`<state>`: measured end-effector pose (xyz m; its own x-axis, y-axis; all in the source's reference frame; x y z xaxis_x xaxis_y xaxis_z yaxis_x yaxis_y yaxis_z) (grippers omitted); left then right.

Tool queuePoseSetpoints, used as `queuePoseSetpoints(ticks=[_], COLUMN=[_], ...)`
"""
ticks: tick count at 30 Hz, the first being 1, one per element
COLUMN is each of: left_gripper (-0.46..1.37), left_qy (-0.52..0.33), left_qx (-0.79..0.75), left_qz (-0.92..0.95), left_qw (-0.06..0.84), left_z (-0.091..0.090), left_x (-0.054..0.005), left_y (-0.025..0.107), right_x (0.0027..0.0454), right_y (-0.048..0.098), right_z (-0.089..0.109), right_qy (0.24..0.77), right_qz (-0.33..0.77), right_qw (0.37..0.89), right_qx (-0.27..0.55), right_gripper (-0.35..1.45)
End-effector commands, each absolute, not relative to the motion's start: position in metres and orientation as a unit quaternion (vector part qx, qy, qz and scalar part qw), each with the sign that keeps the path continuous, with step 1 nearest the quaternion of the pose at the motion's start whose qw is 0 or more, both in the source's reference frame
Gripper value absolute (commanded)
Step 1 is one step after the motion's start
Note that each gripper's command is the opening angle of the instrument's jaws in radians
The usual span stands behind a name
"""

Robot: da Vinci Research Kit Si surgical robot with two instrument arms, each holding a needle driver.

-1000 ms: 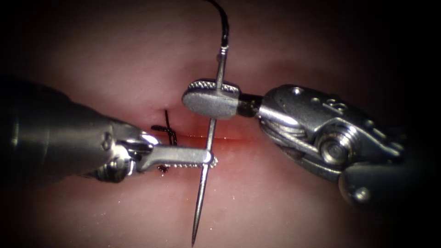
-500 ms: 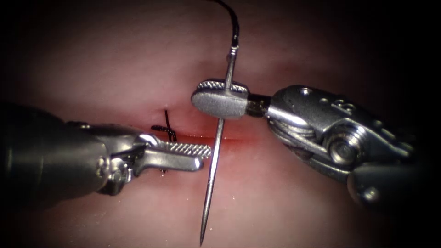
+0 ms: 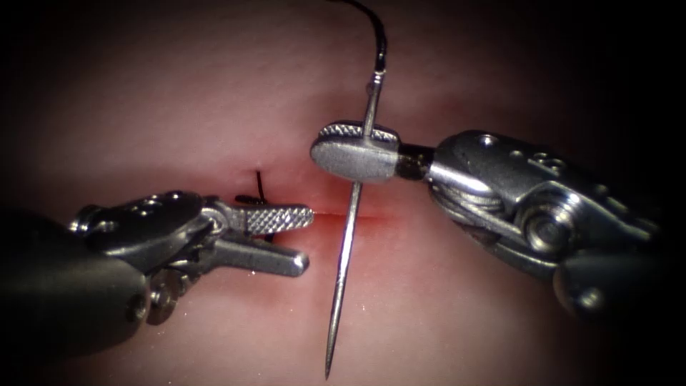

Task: Wound Closure
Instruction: Pass the needle from the left to the right gripper, then insert the needle through the skin atop the wound.

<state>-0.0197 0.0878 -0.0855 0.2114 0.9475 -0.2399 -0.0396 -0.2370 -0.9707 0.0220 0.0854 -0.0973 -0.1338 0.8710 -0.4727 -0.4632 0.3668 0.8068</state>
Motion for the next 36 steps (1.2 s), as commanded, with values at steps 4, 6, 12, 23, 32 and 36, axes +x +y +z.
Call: queuePoseSetpoints(ticks=[4, 6, 12, 23, 32, 36], left_gripper=[0.63, 0.6, 0.59, 0.71, 0.51, 0.55], left_qy=[-0.332, -0.316, -0.289, -0.232, -0.185, -0.162], left_qx=[-0.605, -0.604, -0.609, -0.594, -0.565, -0.544], left_qz=[0.55, 0.574, 0.6, 0.682, 0.738, 0.761], left_qw=[0.469, 0.454, 0.432, 0.358, 0.32, 0.315], left_z=[-0.0855, -0.0855, -0.0856, -0.0859, -0.0859, -0.086], left_x=[-0.0192, -0.0191, -0.0186, -0.0179, -0.0167, -0.0162], left_y=[0.0876, 0.0875, 0.0873, 0.0879, 0.0878, 0.0879], right_x=[0.0214, 0.0212, 0.0206, 0.0201, 0.0196, 0.0194], right_y=[0.0855, 0.0855, 0.0854, 0.0853, 0.0857, 0.0859], right_z=[-0.0972, -0.0971, -0.0969, -0.0967, -0.0963, -0.0962], right_qy=[0.535, 0.535, 0.535, 0.544, 0.554, 0.556], right_qz=[0.528, 0.528, 0.528, 0.503, 0.465, 0.454], right_qw=[0.631, 0.632, 0.632, 0.646, 0.671, 0.679], right_qx=[0.19, 0.19, 0.187, 0.186, 0.164, 0.157], right_gripper=[-0.35, -0.35, -0.35, -0.35, -0.35, -0.35])
